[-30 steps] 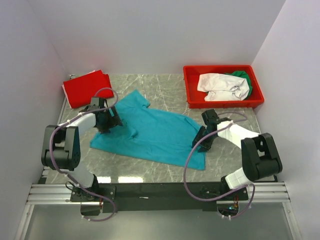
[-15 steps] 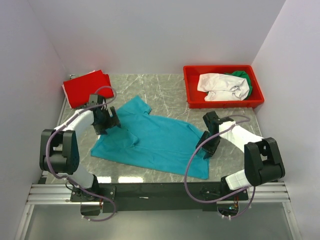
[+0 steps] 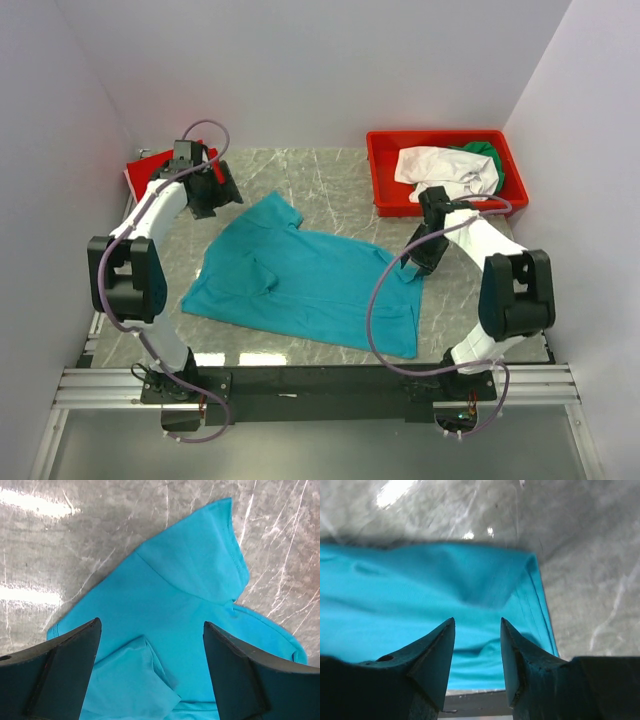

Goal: Fold and stack the t-shirts
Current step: Fold the tshirt

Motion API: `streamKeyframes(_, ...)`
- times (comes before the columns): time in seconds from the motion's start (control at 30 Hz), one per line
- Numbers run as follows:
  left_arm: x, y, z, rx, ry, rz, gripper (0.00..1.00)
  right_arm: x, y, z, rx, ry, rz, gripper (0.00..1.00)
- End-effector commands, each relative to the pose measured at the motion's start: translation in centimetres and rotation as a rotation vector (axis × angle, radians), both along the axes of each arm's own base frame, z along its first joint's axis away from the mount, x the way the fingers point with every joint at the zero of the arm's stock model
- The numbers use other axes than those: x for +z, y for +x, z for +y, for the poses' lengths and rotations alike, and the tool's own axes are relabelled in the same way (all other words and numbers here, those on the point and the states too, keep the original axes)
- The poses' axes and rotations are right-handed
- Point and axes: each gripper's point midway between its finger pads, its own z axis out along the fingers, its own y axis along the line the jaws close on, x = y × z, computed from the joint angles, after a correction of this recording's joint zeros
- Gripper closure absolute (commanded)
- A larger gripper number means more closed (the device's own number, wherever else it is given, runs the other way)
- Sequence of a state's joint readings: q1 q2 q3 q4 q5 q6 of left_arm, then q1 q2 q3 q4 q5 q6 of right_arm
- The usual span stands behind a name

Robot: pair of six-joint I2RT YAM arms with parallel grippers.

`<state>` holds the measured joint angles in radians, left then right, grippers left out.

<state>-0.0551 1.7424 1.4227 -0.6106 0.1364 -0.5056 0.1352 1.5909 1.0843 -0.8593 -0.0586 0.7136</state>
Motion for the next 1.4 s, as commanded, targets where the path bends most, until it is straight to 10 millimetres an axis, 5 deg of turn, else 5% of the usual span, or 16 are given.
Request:
streamKeyframes(0.0,1.7,0.9,0.2,-0.005,0.010,-0.034,0.12,-1.1,1.1,0.1,0.023,0.008,-0.024,0.52)
streamKeyframes(0.37,1.3,2.6,0.0,0.001,0.011,-0.040,0.13,-4.2,0.6,-0.5,0.026,-0.020,0.030,0.55)
streamKeyframes(0.67,0.7,3.2,-0.6,-0.010,0.038,-0.031,0.13,-2.3,-0.6,-0.9,0.013,-0.034,-0.005,0.57)
streamKeyframes(0.83,-1.0,1.9,-1.1,-0.023,0.017,-0.012,0.13,-0.5,-0.8,-0.5,0.008,-0.005,-0.060,0.56)
streamKeyframes(1.07,-4.0,0.1,-2.6,-0.057,-0.014,0.040,0.13,-0.6,-1.7,1.2,0.043,0.043,-0.046,0.56)
streamKeyframes(1.37,-8.2,-3.1,-2.8,-0.071,-0.030,0.112,0.13,-3.3,-3.0,4.0,0.054,0.130,0.008,0.57)
